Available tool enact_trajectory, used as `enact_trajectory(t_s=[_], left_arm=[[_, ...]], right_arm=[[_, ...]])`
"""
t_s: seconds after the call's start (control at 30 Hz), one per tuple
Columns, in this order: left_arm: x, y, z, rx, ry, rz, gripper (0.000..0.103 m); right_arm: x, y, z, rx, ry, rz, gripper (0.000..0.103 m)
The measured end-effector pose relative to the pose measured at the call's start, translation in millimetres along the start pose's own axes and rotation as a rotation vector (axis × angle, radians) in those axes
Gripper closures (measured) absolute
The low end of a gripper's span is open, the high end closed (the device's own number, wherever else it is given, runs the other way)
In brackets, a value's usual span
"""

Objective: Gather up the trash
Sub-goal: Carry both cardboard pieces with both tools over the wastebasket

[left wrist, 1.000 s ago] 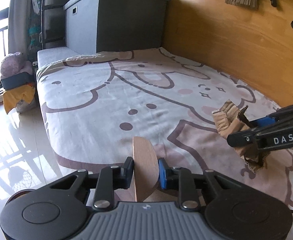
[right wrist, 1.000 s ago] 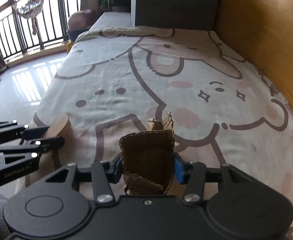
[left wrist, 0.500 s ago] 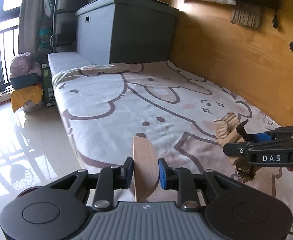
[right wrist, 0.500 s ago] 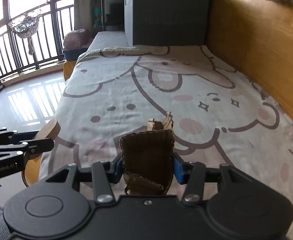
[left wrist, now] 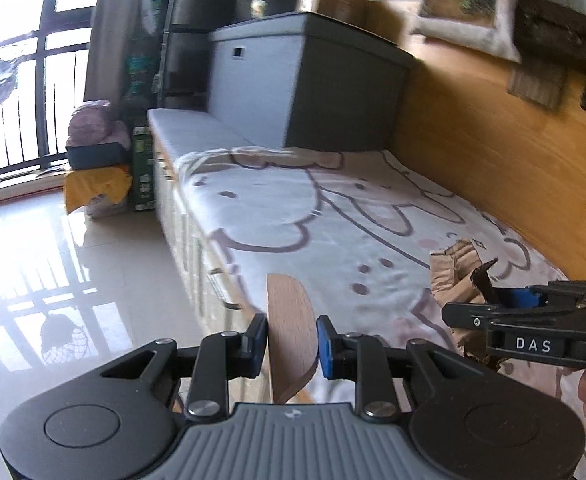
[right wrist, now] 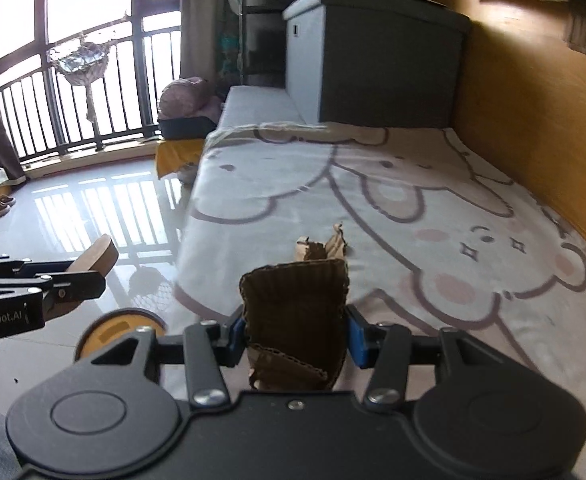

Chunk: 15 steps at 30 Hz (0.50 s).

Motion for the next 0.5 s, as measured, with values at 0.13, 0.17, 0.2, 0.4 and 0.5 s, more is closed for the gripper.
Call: enact_trajectory(t_s=[0.13,0.17,0.2,0.4,0.5], left_arm=[[-7,0,-29,-0.032,0.029,0.005,0.076],[-9,0,-36,-0.039,0.037,0.006,0.076],[-11,0,-42,-0.045,0.046,0.007,0.076],[-19,-3,-85,-0.074,0.114,0.015,0.076],[-20,-6,-107,-0.095,0.144,0.009,0.076]], right_arm=[[9,7,-27,-0.016,0.027,0.009,0.053],[12,9,-34,-0.019,0.036,0.010,0.053],[14,10,-41,-0.021,0.046,0.011,0.053],[33,19,-83,-0.038,0.104,0.010,0.053],[44,22,-103,-0.046,0.130,0.006,0.053]])
Point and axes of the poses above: each gripper's, at about its wrist camera, not at the fingertips, and x roughly the way its jaws point, z to its right, y to its top, the point moved 1 cm from there along x, roughly the way its jaws point, and after that the axes turned 8 degrees about y, right-handed, at the moved point
